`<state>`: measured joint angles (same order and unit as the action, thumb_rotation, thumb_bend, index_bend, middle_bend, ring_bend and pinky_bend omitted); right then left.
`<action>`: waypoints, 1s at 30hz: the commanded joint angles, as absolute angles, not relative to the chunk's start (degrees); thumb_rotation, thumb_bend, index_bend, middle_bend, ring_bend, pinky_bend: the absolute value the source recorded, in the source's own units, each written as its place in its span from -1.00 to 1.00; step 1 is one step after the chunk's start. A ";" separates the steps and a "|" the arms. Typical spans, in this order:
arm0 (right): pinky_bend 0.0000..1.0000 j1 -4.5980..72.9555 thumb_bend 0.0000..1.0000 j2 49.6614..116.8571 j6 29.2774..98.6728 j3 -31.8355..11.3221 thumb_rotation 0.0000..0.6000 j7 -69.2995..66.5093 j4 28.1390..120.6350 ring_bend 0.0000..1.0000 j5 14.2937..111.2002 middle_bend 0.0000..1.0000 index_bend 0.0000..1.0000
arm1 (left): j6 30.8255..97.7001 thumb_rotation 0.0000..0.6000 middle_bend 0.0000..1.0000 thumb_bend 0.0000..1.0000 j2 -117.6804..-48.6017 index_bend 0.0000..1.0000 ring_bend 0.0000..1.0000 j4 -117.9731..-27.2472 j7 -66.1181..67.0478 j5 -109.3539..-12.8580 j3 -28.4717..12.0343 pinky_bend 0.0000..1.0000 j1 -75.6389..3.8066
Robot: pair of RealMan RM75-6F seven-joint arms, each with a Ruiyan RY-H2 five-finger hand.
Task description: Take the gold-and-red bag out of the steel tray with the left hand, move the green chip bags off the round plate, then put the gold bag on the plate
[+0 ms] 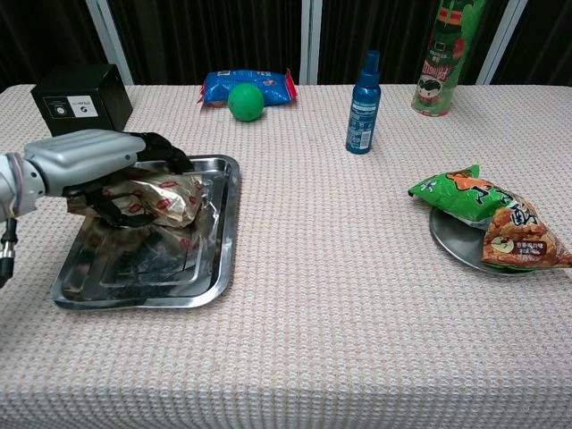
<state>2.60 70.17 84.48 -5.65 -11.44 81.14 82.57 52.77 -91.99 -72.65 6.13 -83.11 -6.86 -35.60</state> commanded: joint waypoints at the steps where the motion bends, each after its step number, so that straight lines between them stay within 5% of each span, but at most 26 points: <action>1: -1.00 2.61 -1.00 70.20 84.37 -5.60 1.00 -11.33 81.17 -1.00 82.55 -1.00 -1.00 | 53.19 1.00 -0.26 -0.33 -92.61 -0.42 -0.69 -71.99 6.98 -82.36 -6.84 -0.67 -35.75; 12: -1.00 2.53 -1.00 70.25 84.41 -5.84 1.00 -11.53 80.89 -1.00 82.12 -1.00 -1.00 | 57.51 1.00 0.21 -0.22 -92.99 -0.13 -0.23 -72.32 6.89 -83.85 -6.82 -0.34 -36.31; 30: -1.00 2.12 -1.00 70.43 84.08 -6.11 1.00 -14.12 78.92 -1.00 81.22 -1.00 -1.00 | 50.44 1.00 0.25 -0.19 -101.50 -0.14 -0.19 -65.85 4.15 -84.69 -14.98 -0.33 -52.70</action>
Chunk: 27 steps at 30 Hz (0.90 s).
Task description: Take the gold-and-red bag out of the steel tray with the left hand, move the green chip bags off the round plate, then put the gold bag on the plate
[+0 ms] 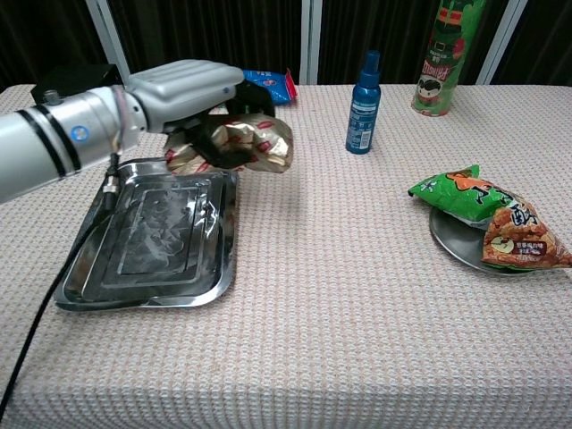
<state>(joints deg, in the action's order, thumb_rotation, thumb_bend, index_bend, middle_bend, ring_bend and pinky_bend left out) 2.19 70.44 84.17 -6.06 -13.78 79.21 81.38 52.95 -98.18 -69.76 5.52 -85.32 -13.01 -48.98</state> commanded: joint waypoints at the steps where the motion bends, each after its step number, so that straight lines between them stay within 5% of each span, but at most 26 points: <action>1: -1.00 2.11 -1.00 70.45 83.98 -6.15 1.00 -14.33 78.76 -1.00 81.11 -1.00 -1.00 | 49.83 1.00 0.25 -0.19 -102.54 -0.14 -0.19 -64.43 3.67 -84.43 -15.38 -0.33 -53.75; 8: -1.00 2.71 -1.00 71.01 82.89 -6.14 1.00 -15.45 78.20 -1.00 81.28 -1.00 -1.00 | 48.39 1.00 0.20 -0.21 -110.08 -0.24 -0.22 -52.81 -1.02 -83.62 -16.50 -0.34 -59.24; 12: -1.00 2.85 -1.00 71.25 82.40 -6.11 1.00 -15.88 77.40 -1.00 81.12 -1.00 -1.00 | 46.87 1.00 -0.42 -0.61 -109.72 -0.77 -0.73 -50.72 -2.77 -84.48 -13.99 -0.60 -59.81; 16: -1.00 2.77 -1.00 71.51 82.26 -5.97 1.00 -16.35 76.69 -1.00 81.10 -1.00 -1.00 | 46.44 1.00 -0.89 -0.90 -106.76 -0.89 -0.99 -53.62 -4.61 -83.84 -12.34 -0.83 -58.13; 27: -1.00 5.74 -1.00 72.18 80.85 -5.47 1.00 -14.11 78.71 -1.00 84.83 -1.00 -1.00 | 54.52 1.00 -0.94 -0.98 -90.63 -0.90 -1.00 -76.34 5.30 -78.78 -8.86 -0.85 -46.85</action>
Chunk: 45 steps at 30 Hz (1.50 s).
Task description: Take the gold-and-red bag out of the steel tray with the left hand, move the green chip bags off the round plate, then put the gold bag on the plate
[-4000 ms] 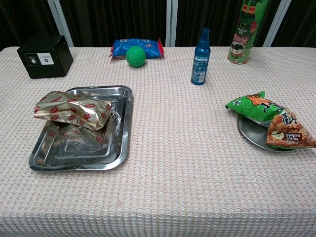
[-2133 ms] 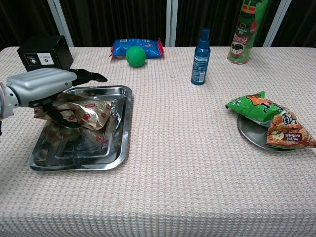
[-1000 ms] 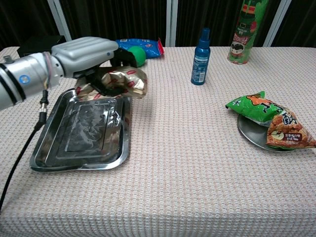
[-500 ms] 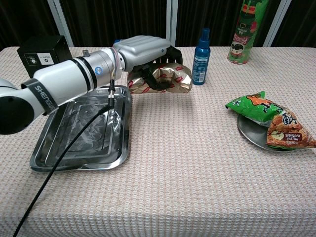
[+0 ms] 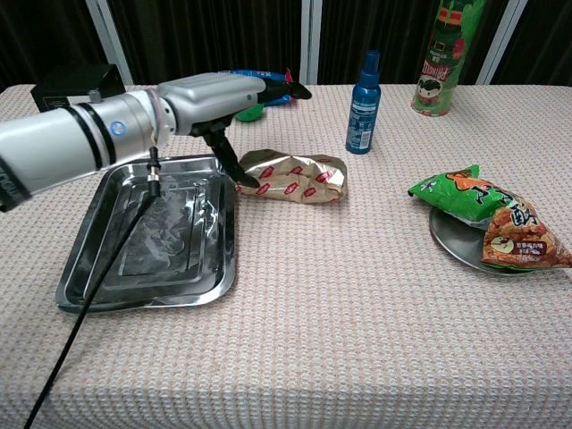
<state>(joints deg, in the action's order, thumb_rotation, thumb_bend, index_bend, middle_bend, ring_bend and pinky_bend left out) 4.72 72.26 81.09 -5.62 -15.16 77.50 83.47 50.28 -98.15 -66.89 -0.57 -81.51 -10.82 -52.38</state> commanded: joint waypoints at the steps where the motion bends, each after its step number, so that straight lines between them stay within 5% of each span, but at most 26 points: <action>1: -1.00 6.18 -1.00 72.11 80.77 -5.47 1.00 -13.65 79.27 -1.00 85.38 -1.00 -1.00 | 55.73 1.00 -0.93 -0.98 -88.92 -0.90 -1.00 -78.44 6.89 -78.24 -8.30 -0.85 -45.48; 11: -1.00 13.61 -1.00 71.59 72.15 -4.87 1.00 -7.20 90.62 -1.00 88.84 -1.00 -1.00 | 71.06 1.00 -0.90 -0.97 -76.86 -0.89 -1.00 -88.12 11.55 -75.64 0.21 -0.85 -28.48; 29: -0.98 22.11 -0.95 85.69 59.00 -8.70 1.00 13.80 91.73 -1.00 67.64 -0.99 -1.00 | 84.44 1.00 -0.82 -0.96 -76.13 -0.86 -1.00 -75.73 -6.32 -82.14 4.25 -0.85 -13.20; 33: -0.60 21.97 -0.79 88.43 61.83 -8.99 1.00 15.67 90.13 -0.79 66.55 -0.74 -0.97 | 85.78 1.00 -0.81 -0.96 -76.18 -0.86 -1.00 -74.47 -8.19 -83.02 4.23 -0.85 -11.47; 40: 0.13 21.13 -0.51 91.05 66.78 -9.08 1.00 16.31 88.68 -0.23 67.57 -0.18 -0.32 | 86.57 1.00 -0.81 -0.96 -75.80 -0.85 -1.00 -74.06 -10.21 -83.97 3.95 -0.85 -9.36; 45: 0.28 21.23 -0.42 90.80 67.56 -9.51 1.00 15.43 88.74 -0.10 68.06 -0.05 -0.14 | 86.54 1.00 -0.81 -0.96 -75.73 -0.85 -1.00 -74.01 -10.70 -84.20 3.24 -0.85 -8.61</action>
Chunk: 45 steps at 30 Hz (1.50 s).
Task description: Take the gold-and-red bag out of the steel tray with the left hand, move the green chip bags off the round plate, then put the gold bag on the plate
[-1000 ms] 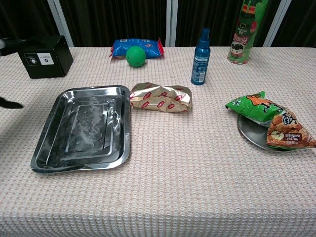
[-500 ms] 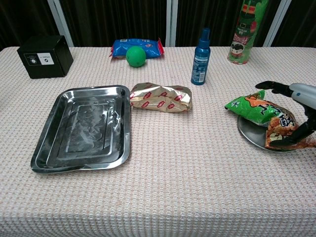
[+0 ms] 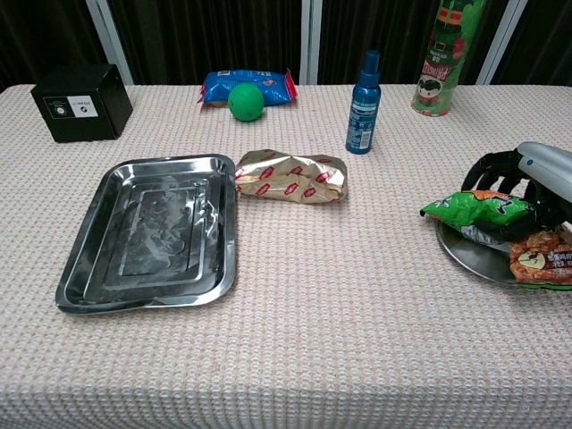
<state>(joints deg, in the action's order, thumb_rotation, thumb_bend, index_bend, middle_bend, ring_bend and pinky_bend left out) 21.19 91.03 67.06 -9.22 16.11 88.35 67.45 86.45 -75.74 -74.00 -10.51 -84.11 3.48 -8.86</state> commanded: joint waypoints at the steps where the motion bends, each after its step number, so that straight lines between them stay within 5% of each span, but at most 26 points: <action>1: 0.28 21.23 -0.40 90.51 68.04 -9.70 1.00 14.97 89.26 -0.09 68.68 -0.05 -0.13 | 86.63 1.00 -0.81 -0.96 -75.73 -0.85 -1.00 -74.02 -10.72 -84.27 3.12 -0.85 -8.46; 11: 0.29 24.27 -0.37 85.92 69.45 -9.45 1.00 17.63 103.02 -0.08 78.78 -0.04 -0.10 | 88.49 1.00 -0.81 -0.96 -74.90 -0.85 -1.00 -74.78 -10.89 -85.03 2.23 -0.85 -6.30; 24: 0.21 34.37 -0.41 101.66 62.02 -12.00 1.00 25.58 92.90 -0.10 76.07 -0.12 -0.11 | 87.20 1.00 -0.81 -0.96 -76.22 -0.85 -1.00 -72.14 -13.49 -84.05 1.52 -0.86 -4.12; 26: 0.13 35.19 -0.46 103.03 60.83 -11.71 1.00 25.67 90.97 -0.18 75.23 -0.18 -0.19 | 86.95 1.00 -0.81 -0.96 -76.56 -0.85 -1.00 -71.39 -13.79 -83.90 1.33 -0.86 -3.97; 30: -0.58 37.19 -0.99 102.48 55.37 -10.31 1.00 24.33 90.06 -0.85 73.40 -0.67 -0.82 | 86.65 1.00 -0.81 -0.96 -77.06 -0.85 -1.00 -70.32 -14.57 -84.05 1.08 -0.86 -3.69; 33: -0.85 37.80 -1.00 100.07 54.02 -9.76 1.00 22.01 91.72 -1.00 74.74 -0.91 -1.00 | 86.70 1.00 -0.81 -0.96 -77.21 -0.85 -1.00 -69.98 -14.95 -84.20 0.83 -0.86 -3.51; 41: -0.91 34.79 -1.00 89.16 62.14 -11.58 1.00 17.05 101.91 -1.00 80.69 -0.90 -1.00 | 87.35 1.00 -0.81 -0.96 -76.70 -0.85 -1.00 -70.74 -16.27 -85.09 0.28 -0.86 -3.16; 45: -0.91 37.48 -1.00 87.60 59.27 -15.69 1.00 17.99 98.85 -1.00 75.51 -0.87 -1.00 | 87.17 1.00 -0.81 -0.96 -76.84 -0.85 -1.00 -71.04 -16.35 -85.53 0.10 -0.86 -3.28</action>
